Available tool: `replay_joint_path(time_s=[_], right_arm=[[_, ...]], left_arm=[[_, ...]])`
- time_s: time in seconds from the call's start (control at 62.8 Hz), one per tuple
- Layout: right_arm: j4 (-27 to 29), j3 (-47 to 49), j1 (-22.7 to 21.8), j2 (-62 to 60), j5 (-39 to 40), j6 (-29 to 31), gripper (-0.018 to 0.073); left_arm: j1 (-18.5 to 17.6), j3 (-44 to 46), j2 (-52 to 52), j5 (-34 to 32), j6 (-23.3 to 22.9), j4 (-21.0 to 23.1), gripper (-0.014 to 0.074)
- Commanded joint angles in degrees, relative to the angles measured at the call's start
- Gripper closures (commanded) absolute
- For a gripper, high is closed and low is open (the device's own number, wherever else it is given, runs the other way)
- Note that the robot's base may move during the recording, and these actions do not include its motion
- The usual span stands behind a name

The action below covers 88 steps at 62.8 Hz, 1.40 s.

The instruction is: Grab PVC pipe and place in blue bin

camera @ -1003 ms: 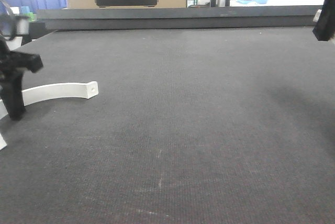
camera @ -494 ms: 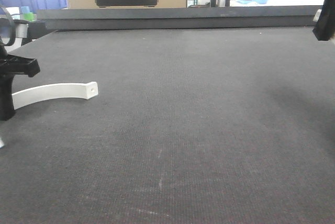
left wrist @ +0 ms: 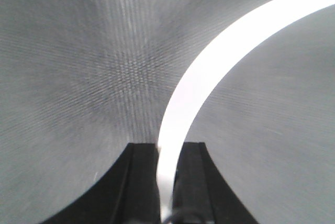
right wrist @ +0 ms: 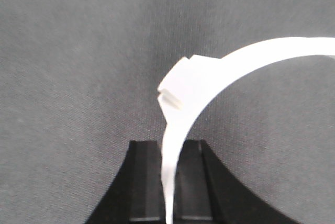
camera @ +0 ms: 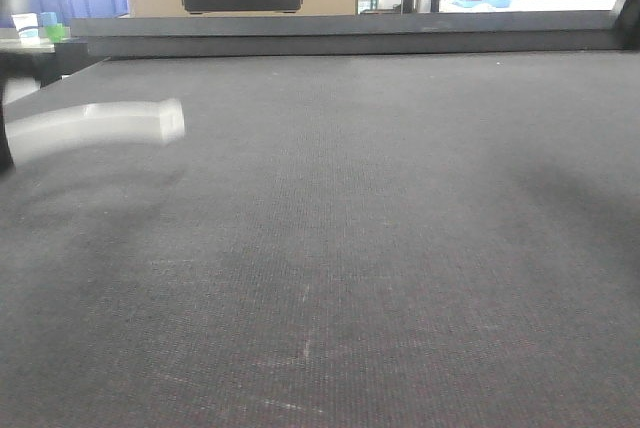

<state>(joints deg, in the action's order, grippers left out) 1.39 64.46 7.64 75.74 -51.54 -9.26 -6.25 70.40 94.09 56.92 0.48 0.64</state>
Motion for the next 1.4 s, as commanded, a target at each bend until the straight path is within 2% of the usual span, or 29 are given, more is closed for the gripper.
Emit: replay_joint_path(time_s=[0.0,0.191,0.494,0.573,0.733,0.924,1.099,1.386], right_arm=[[-0.12,0.15,0.05,-3.21,-0.07,0.37,0.0721],[-0.12,0.15,0.05,-8.59,0.59,0.37,0.0721],[-0.12,0.04,0.05,-14.37,1.48,0.37,0.0721],[-0.12,-0.63,0.05,-16.49,3.96,0.48,0.0721],[-0.12,-6.02,0.05,-22.95,13.99,0.61,0.0721],[-0.12,-13.81,0.05,-33.18,22.26,0.61,0.0721],[-0.77,-17.09,0.05,-41.82,23.42,0.61,0.0721],[-0.77,-17.23,0.05,-49.22,25.06,0.61,0.0721]], left_arm=[[-0.20,0.13,-6.25,0.11,-0.48,1.71,0.0708],[-0.20,0.02,-16.95,-6.64,-0.48,2.04,0.0708],[-0.20,-0.55,-28.48,-19.74,-0.48,5.12,0.0708],[-0.20,-1.92,-31.17,-24.14,-0.48,6.36,0.0708],[-0.20,-7.38,-37.57,-32.21,-0.48,7.84,0.0708],[-0.20,-15.75,-45.15,-35.94,-0.48,7.84,0.0708],[-0.20,-23.35,-53.29,-38.26,-0.48,7.84,0.0708],[-0.20,-25.01,-61.17,-40.24,-0.48,7.84,0.0708]])
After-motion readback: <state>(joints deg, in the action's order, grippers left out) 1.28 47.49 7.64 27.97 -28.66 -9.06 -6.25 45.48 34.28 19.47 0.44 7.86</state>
